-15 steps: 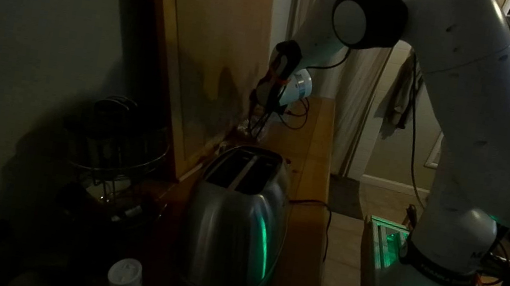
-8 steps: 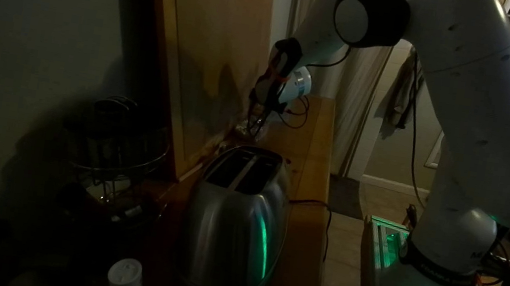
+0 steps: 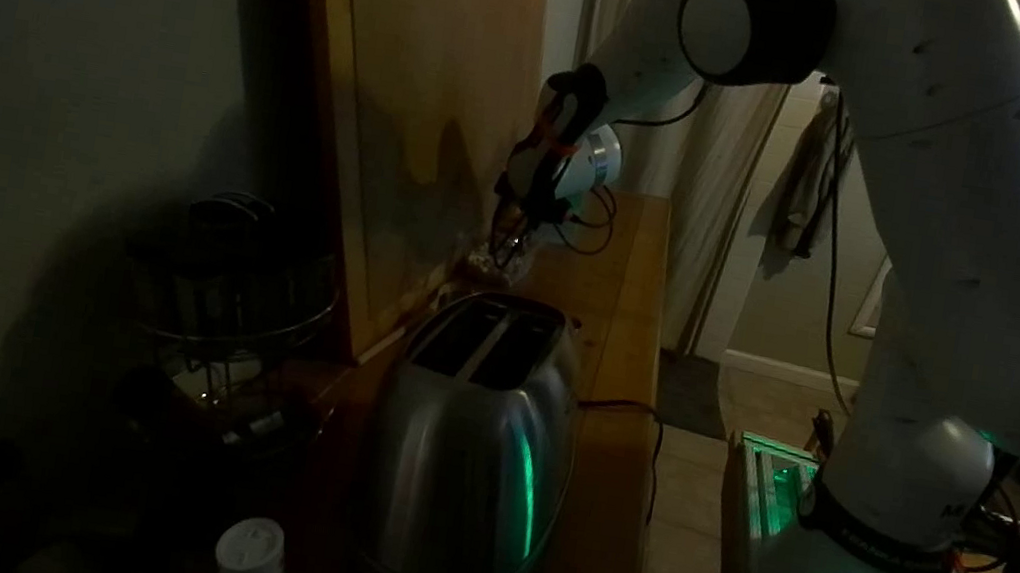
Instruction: Use the silver spoon to put some of the contents of the clear lunchbox into the middle silver pot on the left
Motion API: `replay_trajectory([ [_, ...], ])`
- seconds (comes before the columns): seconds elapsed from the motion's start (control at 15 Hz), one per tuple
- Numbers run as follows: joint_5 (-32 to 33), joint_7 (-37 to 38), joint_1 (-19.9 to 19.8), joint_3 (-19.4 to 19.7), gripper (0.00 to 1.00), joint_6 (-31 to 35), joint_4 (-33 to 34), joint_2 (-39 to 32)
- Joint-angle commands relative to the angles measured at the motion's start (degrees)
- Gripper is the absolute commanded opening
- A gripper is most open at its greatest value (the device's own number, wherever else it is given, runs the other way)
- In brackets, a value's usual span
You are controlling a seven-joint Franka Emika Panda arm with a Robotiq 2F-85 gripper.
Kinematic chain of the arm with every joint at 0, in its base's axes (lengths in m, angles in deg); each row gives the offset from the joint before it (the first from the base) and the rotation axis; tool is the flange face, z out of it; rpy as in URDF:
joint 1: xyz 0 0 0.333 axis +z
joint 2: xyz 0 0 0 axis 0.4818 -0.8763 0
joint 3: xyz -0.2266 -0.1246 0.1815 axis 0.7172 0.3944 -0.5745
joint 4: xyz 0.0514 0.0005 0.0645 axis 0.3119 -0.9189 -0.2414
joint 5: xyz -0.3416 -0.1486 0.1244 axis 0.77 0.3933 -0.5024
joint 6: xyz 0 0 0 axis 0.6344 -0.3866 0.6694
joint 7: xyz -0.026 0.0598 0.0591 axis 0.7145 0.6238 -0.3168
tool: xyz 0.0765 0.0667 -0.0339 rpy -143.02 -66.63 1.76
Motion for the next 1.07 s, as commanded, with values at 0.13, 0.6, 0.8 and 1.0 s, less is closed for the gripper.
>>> replay_trajectory([
  [0.13, -0.8, 2.0, -1.4, -2.0, 0.02, -0.3, 0.7, 1.0],
  [0.6, 0.9, 2.4, -0.4, -0.8, 0.02, 2.6, -0.5, 0.3],
  [0.8, -0.2, 2.4, 2.0, 1.0, 0.02, 14.7, -3.5, -0.5],
  [1.0, -0.3, 2.5, 3.6, 2.0, 0.02, 23.3, -6.5, -0.8],
])
